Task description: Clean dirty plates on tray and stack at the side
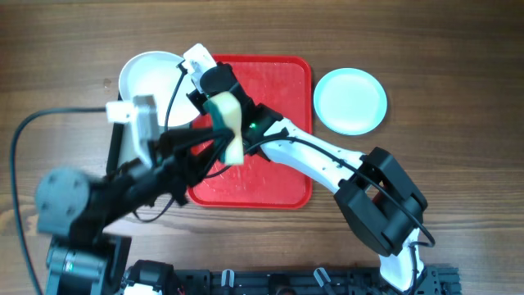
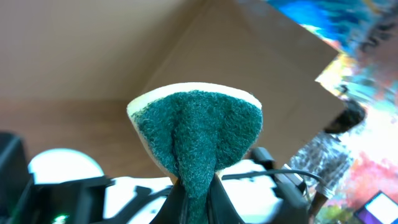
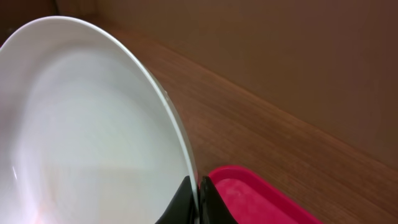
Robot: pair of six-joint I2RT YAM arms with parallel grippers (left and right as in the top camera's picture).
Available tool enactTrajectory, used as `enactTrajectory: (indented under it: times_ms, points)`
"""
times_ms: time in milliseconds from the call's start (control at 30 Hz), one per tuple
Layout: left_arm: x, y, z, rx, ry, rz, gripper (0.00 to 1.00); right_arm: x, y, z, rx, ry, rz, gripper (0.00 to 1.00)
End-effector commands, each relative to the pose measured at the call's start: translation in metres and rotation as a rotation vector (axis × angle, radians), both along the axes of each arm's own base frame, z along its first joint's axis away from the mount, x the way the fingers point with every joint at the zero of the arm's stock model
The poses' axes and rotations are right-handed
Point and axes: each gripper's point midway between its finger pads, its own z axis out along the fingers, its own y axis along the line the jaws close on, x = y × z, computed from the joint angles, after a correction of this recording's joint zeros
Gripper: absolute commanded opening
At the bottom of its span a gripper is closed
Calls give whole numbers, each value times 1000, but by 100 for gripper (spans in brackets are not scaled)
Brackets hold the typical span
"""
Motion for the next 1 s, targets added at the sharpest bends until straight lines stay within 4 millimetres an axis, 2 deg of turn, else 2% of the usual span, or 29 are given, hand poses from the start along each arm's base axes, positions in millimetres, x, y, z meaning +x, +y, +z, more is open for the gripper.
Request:
enactTrajectory:
  times_ms: [0,133,567,800,967]
  points:
    - [-32,3,17,-12,-94,-31,4,0,4,33,37,-61,6,4]
    - [-46,4,12,10,-104,-42,4,0,4,34,28,-73,12,4]
    - [-52,2,7,32,-109,-75,4,-2,18,34,-113,-228,139,4]
    - [-64,-4,0,121,-245,-141,4,-2,24,48,-133,-332,181,4]
    - [-65,-4,-5,145,-268,-149,4,-1,26,56,-192,-418,206,4]
